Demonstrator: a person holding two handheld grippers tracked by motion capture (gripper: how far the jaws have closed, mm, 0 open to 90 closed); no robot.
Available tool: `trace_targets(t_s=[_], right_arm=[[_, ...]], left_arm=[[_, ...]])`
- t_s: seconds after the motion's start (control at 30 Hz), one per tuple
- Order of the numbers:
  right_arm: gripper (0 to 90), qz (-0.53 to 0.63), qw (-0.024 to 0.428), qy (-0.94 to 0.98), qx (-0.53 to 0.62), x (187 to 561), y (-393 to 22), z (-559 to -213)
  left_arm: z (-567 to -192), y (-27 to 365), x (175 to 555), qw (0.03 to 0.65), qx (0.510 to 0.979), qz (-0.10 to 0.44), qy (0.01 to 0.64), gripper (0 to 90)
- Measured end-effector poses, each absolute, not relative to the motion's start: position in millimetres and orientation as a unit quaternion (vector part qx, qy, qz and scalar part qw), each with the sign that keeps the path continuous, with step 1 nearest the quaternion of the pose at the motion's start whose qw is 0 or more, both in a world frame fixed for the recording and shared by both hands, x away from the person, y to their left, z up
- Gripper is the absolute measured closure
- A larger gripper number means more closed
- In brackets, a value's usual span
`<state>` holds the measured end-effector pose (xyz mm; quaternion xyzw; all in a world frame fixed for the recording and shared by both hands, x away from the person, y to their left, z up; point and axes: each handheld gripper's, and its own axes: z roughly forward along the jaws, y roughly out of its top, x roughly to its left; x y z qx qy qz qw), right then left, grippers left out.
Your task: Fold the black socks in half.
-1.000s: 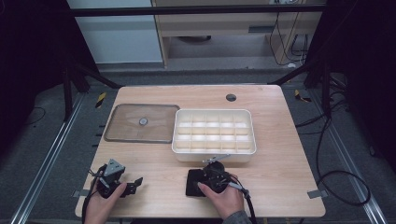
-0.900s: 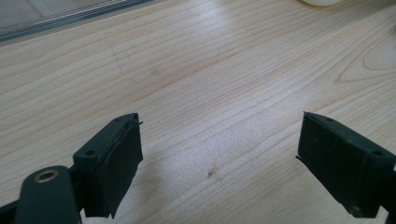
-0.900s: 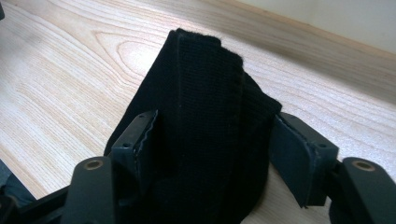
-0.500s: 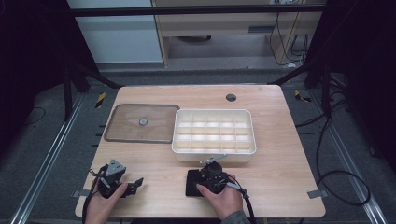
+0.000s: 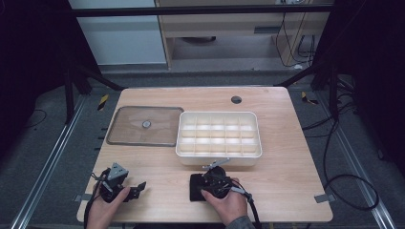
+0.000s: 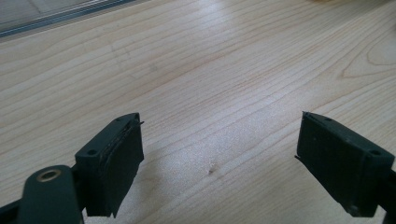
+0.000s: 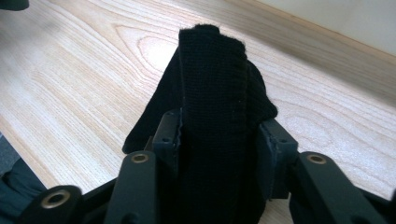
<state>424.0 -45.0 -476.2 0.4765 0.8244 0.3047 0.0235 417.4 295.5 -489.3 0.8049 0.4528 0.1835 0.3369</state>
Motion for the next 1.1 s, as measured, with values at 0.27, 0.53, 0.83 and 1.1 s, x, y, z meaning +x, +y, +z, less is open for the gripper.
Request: trace_targets(t_s=[0.27, 0.53, 0.83, 1.1], right_arm=[[63.7, 0.328, 0.009, 0.822, 0.465, 422.1, -49.7, -477.1], [64.0, 0.35, 0.021, 0.816, 0.46, 419.9, -70.0, -454.8], [63.9, 0.353, 0.075, 0.807, 0.468, 431.1, -112.1, -396.5], [63.8, 0.33, 0.122, 0.807, 0.475, 447.2, -140.7, -357.5]], left_arm=[[-489.8, 296.5, 417.8, 0.338, 0.803, 0.185, 0.454, 13.8], [-490.3, 297.9, 418.1, 0.339, 0.801, 0.185, 0.458, 13.7], [-493.1, 301.5, 420.1, 0.331, 0.8, 0.182, 0.466, 12.8], [-494.5, 302.5, 421.3, 0.331, 0.796, 0.186, 0.471, 9.0]])
